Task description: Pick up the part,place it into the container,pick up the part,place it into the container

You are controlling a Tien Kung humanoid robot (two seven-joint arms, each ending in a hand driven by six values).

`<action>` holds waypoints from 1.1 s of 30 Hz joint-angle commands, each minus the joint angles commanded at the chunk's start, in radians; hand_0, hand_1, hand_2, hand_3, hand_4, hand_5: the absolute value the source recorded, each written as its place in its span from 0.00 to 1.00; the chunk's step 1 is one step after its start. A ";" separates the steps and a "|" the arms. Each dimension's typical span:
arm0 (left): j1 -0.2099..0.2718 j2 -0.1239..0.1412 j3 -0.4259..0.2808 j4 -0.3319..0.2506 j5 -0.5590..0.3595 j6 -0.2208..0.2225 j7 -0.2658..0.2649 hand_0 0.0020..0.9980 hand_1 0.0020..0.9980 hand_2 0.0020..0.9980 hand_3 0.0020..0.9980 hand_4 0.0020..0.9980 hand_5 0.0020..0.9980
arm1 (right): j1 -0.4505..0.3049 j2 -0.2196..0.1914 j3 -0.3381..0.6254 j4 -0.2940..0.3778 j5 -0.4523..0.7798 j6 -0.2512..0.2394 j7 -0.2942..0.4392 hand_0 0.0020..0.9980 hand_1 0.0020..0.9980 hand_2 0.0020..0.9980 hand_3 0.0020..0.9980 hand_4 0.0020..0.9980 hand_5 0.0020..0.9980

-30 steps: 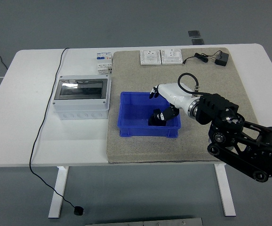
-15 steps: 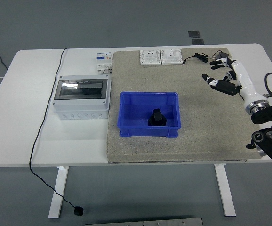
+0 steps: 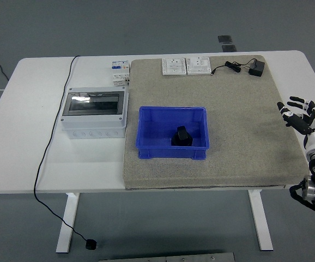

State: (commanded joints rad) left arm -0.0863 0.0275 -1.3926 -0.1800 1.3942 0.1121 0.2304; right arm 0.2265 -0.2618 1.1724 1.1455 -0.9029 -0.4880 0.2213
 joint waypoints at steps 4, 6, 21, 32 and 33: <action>-0.001 0.000 -0.001 0.000 0.002 0.001 -0.001 0.72 0.59 0.70 0.58 0.61 0.48 | 0.026 0.005 -0.022 -0.005 0.082 0.003 0.002 0.31 0.34 0.63 0.61 0.80 0.26; -0.002 0.000 -0.002 0.000 0.004 0.001 -0.001 0.72 0.59 0.70 0.58 0.61 0.48 | 0.035 0.012 -0.027 -0.004 0.095 0.004 0.004 0.31 0.34 0.63 0.61 0.80 0.26; -0.003 -0.002 0.016 0.000 -0.021 0.001 -0.004 0.72 0.60 0.71 0.58 0.61 0.48 | 0.033 0.027 -0.028 0.108 0.226 0.030 0.014 0.32 0.35 0.63 0.61 0.80 0.30; -0.011 0.002 0.025 0.000 -0.028 -0.006 -0.006 0.72 0.60 0.70 0.58 0.61 0.47 | 0.003 0.019 0.011 0.135 0.167 0.016 0.000 0.32 0.35 0.63 0.61 0.81 0.30; -0.012 0.003 0.024 0.000 -0.026 -0.007 -0.006 0.72 0.60 0.70 0.58 0.61 0.47 | 0.000 0.018 0.021 0.140 0.147 0.012 -0.004 0.32 0.35 0.63 0.61 0.81 0.30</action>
State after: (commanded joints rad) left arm -0.0980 0.0301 -1.3682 -0.1800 1.3680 0.1055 0.2242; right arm 0.2263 -0.2436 1.1934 1.2852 -0.7560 -0.4760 0.2172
